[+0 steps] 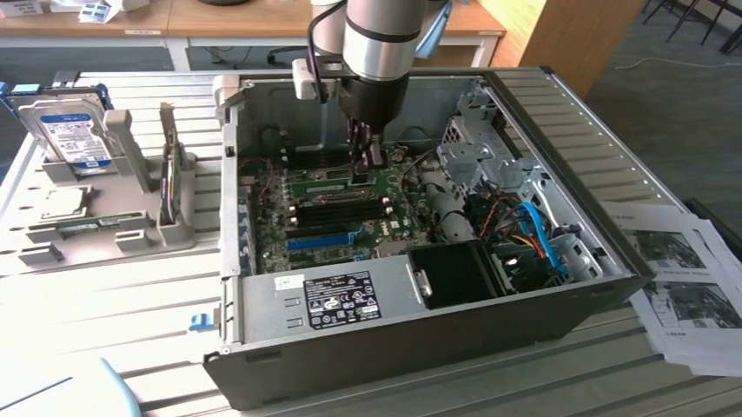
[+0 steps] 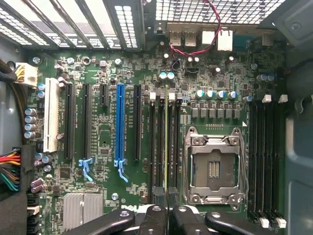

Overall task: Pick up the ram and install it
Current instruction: 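Insert the ram into the slot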

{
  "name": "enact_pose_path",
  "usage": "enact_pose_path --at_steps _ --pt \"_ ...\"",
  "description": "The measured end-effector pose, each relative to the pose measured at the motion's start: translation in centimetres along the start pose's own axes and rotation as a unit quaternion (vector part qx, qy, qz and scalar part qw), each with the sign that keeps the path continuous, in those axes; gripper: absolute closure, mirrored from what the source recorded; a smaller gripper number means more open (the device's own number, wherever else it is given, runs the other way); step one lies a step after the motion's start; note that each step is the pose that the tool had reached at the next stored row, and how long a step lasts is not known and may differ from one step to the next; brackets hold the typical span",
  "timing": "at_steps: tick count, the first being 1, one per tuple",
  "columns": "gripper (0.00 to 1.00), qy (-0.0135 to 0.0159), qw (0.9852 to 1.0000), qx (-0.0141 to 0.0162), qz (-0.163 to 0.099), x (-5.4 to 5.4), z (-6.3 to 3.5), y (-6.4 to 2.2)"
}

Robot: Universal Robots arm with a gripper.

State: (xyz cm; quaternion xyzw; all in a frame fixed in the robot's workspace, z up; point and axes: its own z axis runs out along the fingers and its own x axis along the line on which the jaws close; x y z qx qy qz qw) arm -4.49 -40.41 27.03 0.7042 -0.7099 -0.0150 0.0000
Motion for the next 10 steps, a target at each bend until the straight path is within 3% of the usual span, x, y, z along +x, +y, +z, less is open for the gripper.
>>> enact_pose_path --at_steps 10 --pt "0.89 -0.0003 1.0 0.0002 0.007 0.0 0.03 -0.07"
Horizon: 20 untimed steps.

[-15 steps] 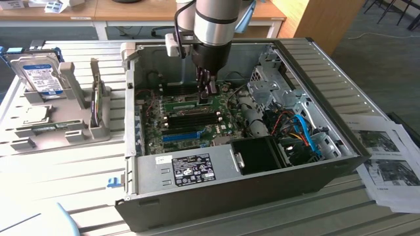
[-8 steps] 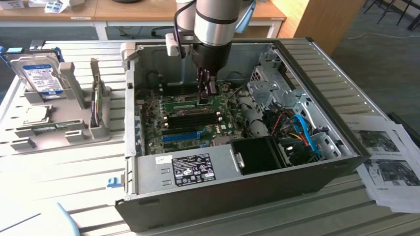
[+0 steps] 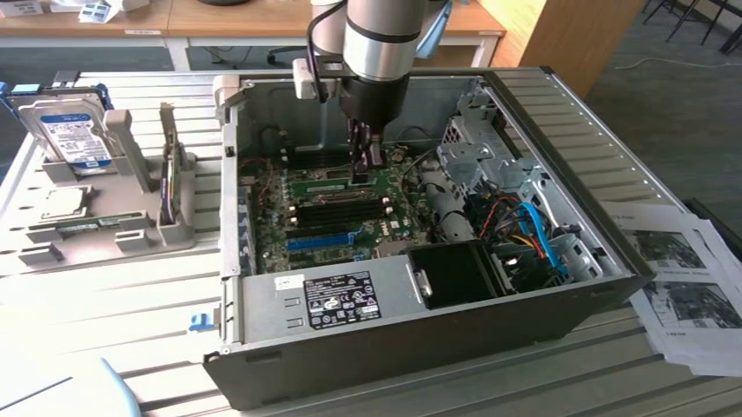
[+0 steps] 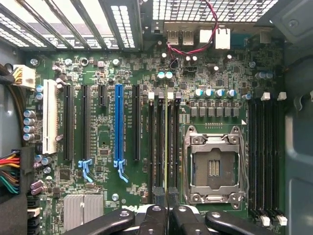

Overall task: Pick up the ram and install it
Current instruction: 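Insert the ram into the slot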

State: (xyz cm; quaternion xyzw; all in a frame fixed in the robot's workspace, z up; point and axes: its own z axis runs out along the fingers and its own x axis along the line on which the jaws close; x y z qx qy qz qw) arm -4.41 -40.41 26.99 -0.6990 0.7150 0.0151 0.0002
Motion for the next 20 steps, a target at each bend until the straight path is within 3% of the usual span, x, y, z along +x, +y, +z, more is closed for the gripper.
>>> enact_pose_path --at_steps 20 --pt "0.89 0.0001 1.0 0.0 0.0 0.52 -0.02 -0.29"
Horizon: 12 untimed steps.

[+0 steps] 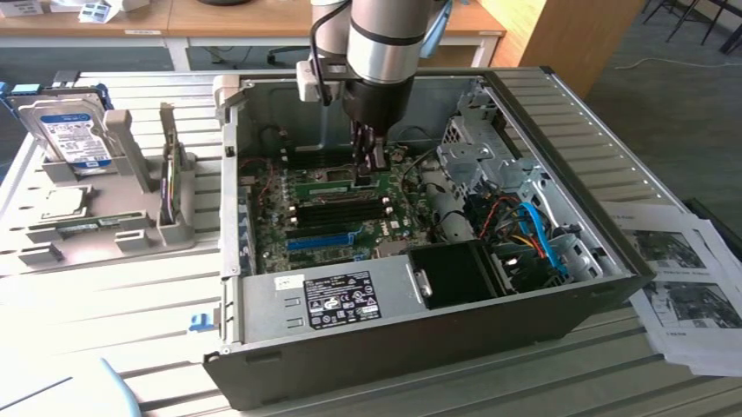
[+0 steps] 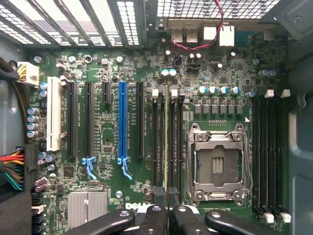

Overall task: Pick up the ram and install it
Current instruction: 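Insert the ram into the slot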

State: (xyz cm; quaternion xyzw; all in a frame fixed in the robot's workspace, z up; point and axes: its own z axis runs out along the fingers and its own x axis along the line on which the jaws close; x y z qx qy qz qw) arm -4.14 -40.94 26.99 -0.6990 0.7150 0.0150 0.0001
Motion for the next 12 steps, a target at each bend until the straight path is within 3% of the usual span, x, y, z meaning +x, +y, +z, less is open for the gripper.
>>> enact_pose_path --at_steps 12 --pt "0.89 0.0 1.0 0.0 0.0 0.45 0.0 -0.1"
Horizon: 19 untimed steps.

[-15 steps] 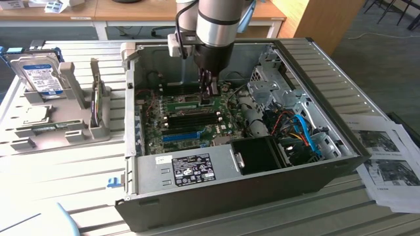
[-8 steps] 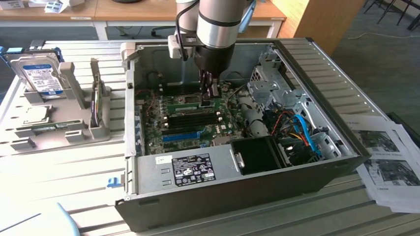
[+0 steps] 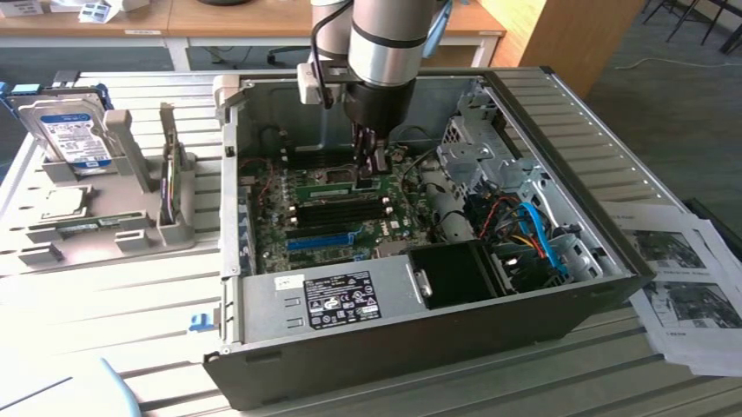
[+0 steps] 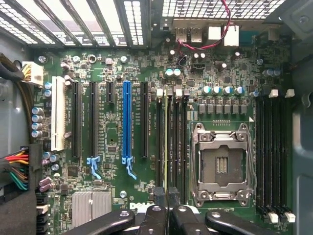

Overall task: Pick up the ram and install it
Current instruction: 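Insert the ram into the slot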

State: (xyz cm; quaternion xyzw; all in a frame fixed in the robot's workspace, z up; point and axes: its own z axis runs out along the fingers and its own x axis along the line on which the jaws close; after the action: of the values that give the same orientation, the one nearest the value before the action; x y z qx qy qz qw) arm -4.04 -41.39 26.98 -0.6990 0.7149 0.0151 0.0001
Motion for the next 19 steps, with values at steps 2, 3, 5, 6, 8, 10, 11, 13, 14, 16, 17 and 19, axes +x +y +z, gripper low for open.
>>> enact_pose_path --at_steps 2,3,5,6,8,10,11,13,14,16,17,19 --pt "0.89 0.0 1.0 0.0 0.0 0.0 0.0 -0.23" --pt "0.89 0.0 1.0 0.0 0.0 -0.01 0.0 -0.36" --pt "0.89 0.0 1.0 0.0 0.0 -0.01 0.0 -0.54" --pt "0.89 0.0 1.0 0.0 0.0 -0.01 -0.01 -0.58" --pt "0.89 0.0 1.0 0.0 0.0 -0.02 -0.01 -0.58" --pt "0.89 0.0 1.0 0.0 0.0 -0.02 0.0 -0.59" --pt "0.89 -0.0001 1.0 0.0001 0.0 -0.03 0.03 -0.6" --pt "0.89 0.0 1.0 0.0 0.0 -0.02 0.13 -0.6" --pt "0.89 0.0 1.0 0.0 0.0 -0.01 0.19 -0.6" --pt "0.89 0.0 1.0 0.0 0.0 -0.01 0.29 -0.6" --pt "0.89 0.0 1.0 0.0 0.0 -0.01 0.34 -0.6" --pt "0.89 0.0 1.0 0.0 0.0 -0.01 0.43 -0.61"
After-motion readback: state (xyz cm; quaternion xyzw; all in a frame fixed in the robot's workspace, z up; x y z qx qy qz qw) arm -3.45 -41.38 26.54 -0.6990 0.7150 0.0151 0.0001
